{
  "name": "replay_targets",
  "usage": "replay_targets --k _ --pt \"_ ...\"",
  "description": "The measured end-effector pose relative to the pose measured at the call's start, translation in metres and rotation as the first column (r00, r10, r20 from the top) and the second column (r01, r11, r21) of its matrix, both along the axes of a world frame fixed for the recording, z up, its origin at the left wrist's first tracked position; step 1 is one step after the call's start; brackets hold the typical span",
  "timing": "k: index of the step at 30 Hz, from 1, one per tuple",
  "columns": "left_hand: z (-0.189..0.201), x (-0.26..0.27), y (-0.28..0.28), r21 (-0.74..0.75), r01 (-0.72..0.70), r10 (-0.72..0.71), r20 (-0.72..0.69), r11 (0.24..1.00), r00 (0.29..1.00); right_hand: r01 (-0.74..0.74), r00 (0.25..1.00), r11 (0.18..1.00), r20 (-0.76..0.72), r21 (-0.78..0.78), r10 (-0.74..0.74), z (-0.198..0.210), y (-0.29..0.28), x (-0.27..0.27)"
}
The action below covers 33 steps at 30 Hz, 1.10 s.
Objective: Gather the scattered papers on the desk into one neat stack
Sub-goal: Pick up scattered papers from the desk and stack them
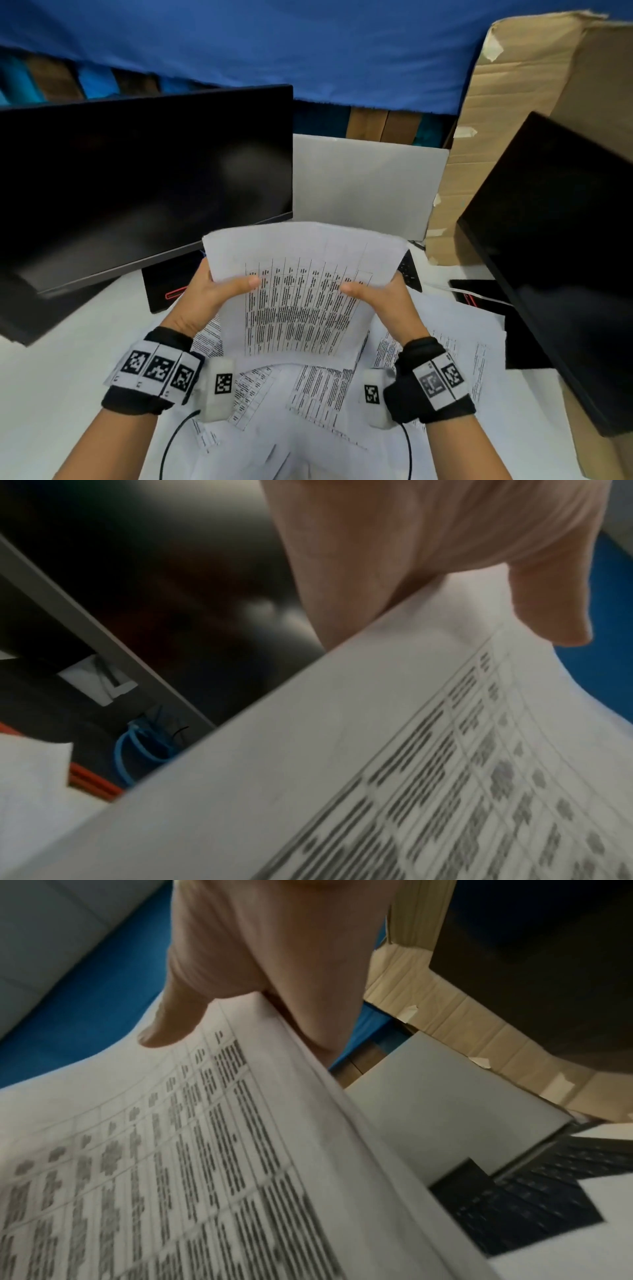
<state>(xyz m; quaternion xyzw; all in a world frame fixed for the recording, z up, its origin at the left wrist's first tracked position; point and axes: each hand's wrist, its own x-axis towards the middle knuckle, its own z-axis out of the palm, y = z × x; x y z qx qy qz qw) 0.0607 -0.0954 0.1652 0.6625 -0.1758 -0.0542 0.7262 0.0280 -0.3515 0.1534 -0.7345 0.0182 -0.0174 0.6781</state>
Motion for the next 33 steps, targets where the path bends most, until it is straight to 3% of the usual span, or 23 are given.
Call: replay_targets --k 5,9,11,12,13,15,17,18,23,27,33 --pt "-0.038 -0.011 0.0 0.14 -0.044 0.067 -0.167 0.989 0.984 -0.032 0.98 0.994 -0.197 -0.102 0.011 -0.036 0.009 -0.004" --pt "-0.07 -0.024 -0.007 0.302 -0.108 0.187 -0.245 0.947 0.951 -0.065 0.974 0.993 -0.223 -0.098 0.042 -0.045 0.006 -0.012" --pt "-0.072 -0.027 -0.01 0.326 -0.176 0.262 -0.242 0.929 0.934 0.021 0.971 0.989 -0.233 -0.147 -0.055 -0.061 -0.018 -0.018" --pt "-0.071 -0.027 -0.01 0.332 -0.209 0.299 -0.25 0.92 0.921 0.129 0.949 0.971 -0.26 -0.199 -0.179 -0.072 -0.036 -0.023" --pt "-0.071 -0.026 -0.009 0.342 -0.227 0.321 -0.25 0.912 0.913 0.25 0.889 0.926 -0.311 -0.283 -0.335 -0.082 -0.056 -0.029" --pt "-0.069 -0.025 -0.006 0.371 -0.235 0.341 -0.252 0.898 0.906 0.351 0.658 0.767 -0.442 -0.537 -0.61 -0.107 -0.094 -0.048" --pt "-0.065 -0.026 -0.009 0.377 -0.254 0.368 -0.269 0.891 0.89 0.283 0.412 0.641 -0.513 -0.714 -0.753 -0.127 -0.117 -0.07" --pt "-0.063 -0.026 -0.011 0.382 -0.277 0.396 -0.28 0.882 0.875 0.248 0.35 0.61 -0.517 -0.753 -0.781 -0.134 -0.122 -0.078" --pt "-0.052 -0.03 -0.029 0.372 -0.279 0.402 -0.31 0.885 0.862 0.24 0.359 0.569 -0.473 -0.787 -0.805 -0.154 -0.116 -0.089" --pt "-0.047 -0.029 -0.034 0.369 -0.277 0.399 -0.311 0.887 0.863 0.197 0.285 0.545 -0.484 -0.815 -0.827 -0.151 -0.121 -0.086" --pt "-0.046 -0.027 -0.035 0.355 -0.289 0.403 -0.309 0.889 0.862 0.101 0.242 0.555 -0.52 -0.826 -0.819 -0.146 -0.127 -0.078"
